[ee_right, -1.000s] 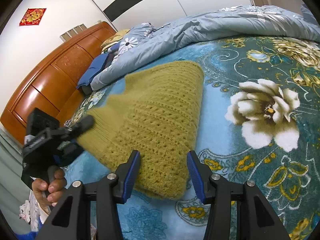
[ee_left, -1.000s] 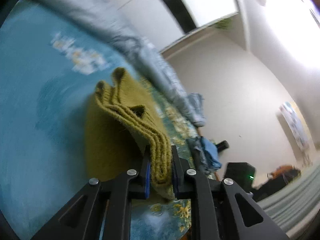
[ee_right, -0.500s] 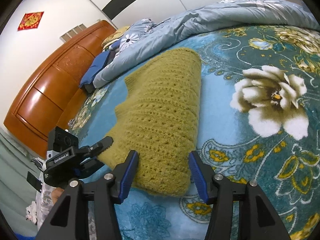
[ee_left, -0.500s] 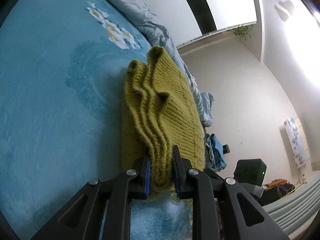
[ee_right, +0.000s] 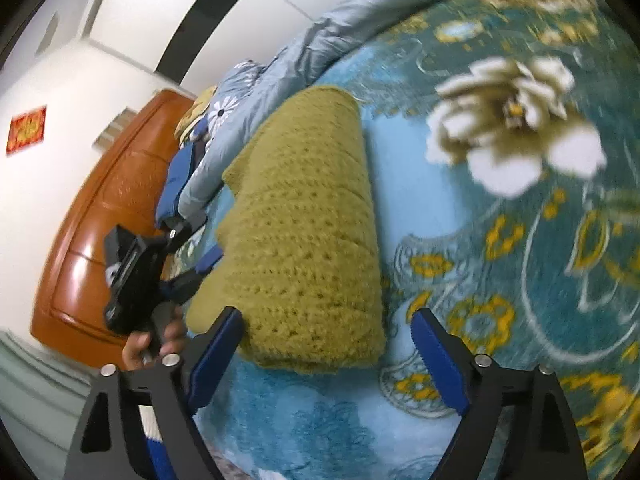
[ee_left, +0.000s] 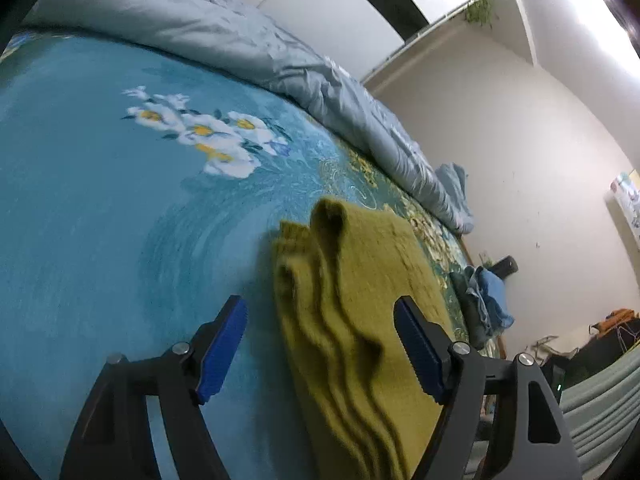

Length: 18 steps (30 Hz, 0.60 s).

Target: Fold clothes

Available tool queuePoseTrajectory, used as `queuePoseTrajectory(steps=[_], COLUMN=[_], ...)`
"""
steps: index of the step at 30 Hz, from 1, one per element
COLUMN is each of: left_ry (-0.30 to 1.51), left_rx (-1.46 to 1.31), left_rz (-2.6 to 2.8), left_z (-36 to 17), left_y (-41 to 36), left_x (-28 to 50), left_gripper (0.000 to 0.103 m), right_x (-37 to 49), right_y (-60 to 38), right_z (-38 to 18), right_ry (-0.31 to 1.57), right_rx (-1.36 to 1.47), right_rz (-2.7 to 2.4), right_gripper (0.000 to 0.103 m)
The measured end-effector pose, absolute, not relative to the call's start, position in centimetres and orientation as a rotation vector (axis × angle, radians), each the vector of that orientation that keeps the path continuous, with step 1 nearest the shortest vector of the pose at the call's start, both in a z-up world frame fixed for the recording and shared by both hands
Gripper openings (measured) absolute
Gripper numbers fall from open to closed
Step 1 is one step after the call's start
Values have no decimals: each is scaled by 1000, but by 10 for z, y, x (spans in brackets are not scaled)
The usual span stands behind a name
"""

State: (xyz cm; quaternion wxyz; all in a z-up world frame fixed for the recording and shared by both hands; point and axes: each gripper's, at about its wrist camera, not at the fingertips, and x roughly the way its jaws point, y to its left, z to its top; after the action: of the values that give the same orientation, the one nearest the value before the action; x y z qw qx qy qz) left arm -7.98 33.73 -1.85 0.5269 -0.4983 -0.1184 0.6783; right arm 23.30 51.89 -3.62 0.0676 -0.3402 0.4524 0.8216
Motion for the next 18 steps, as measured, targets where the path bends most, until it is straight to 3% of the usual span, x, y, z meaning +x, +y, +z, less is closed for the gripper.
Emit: queuePoseTrajectory(steps=[3,10,18], left_ry=[-258,-169,-252], left_rx=[-1207,-1273,-1349], left_rz=[1547,1445,1365], left_z=[-24,-45,-63], left_y=[359,394,398], left_x=[-90,-93,-105], left_gripper=[77,77,78], right_x=[235,225,223], right_y=[520,509,495], right_z=[-48,-58,-59], right_ry=[1473,1558,1599], right_rx=[-979,-884,-777], right_rz=[2420,2414,2410], right_gripper=[98,98,96])
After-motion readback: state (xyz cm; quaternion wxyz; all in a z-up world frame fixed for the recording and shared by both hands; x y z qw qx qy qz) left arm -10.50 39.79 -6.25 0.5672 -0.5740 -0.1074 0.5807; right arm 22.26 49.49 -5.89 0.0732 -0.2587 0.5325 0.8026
